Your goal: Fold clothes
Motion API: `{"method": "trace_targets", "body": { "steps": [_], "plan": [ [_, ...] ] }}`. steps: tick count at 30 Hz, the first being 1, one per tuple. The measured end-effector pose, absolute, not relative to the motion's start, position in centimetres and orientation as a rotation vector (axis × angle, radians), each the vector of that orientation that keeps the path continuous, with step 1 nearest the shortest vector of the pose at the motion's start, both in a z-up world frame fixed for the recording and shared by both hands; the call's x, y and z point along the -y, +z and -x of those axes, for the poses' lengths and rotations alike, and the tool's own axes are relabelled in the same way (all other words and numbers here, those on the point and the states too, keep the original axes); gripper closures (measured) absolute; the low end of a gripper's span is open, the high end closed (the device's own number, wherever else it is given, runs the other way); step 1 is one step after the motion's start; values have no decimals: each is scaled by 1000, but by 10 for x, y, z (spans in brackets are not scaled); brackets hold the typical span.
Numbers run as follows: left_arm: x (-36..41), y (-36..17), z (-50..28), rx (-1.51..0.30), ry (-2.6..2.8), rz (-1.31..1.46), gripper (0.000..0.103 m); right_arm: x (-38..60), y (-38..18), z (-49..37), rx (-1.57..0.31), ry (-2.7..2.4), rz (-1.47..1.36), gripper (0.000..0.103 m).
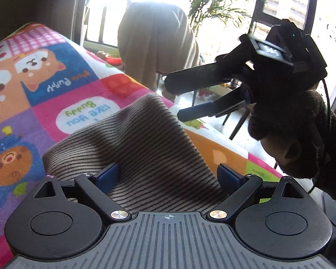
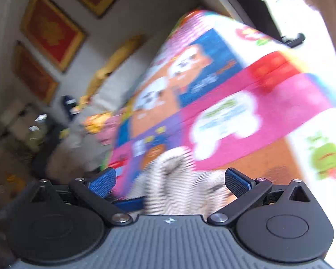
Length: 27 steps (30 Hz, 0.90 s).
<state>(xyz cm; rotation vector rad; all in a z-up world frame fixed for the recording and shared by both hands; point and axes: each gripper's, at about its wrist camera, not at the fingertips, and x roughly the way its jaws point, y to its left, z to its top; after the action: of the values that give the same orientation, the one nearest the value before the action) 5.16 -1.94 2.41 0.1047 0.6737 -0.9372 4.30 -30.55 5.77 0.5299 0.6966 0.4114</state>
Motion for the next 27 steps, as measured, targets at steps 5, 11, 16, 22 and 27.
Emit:
{"method": "trace_targets", "body": {
  "steps": [5,11,16,22,27],
  "plan": [
    [24,24,-45,-663,-934,-160,6,263,59,-50,-605,236,-147,0],
    [-22,46,-53,-659,-912,-5,6,250,14,-43,-645,133,67,0],
    [-52,33,-87,-737,-683,84,5,246,10,-38,-611,114,126,0],
    [-61,3,-99,-847,-610,172,3,241,7,-29,-590,75,139,0],
    [-56,7,-98,-824,-607,121,3,232,8,-28,-575,58,209,0]
  ]
}}
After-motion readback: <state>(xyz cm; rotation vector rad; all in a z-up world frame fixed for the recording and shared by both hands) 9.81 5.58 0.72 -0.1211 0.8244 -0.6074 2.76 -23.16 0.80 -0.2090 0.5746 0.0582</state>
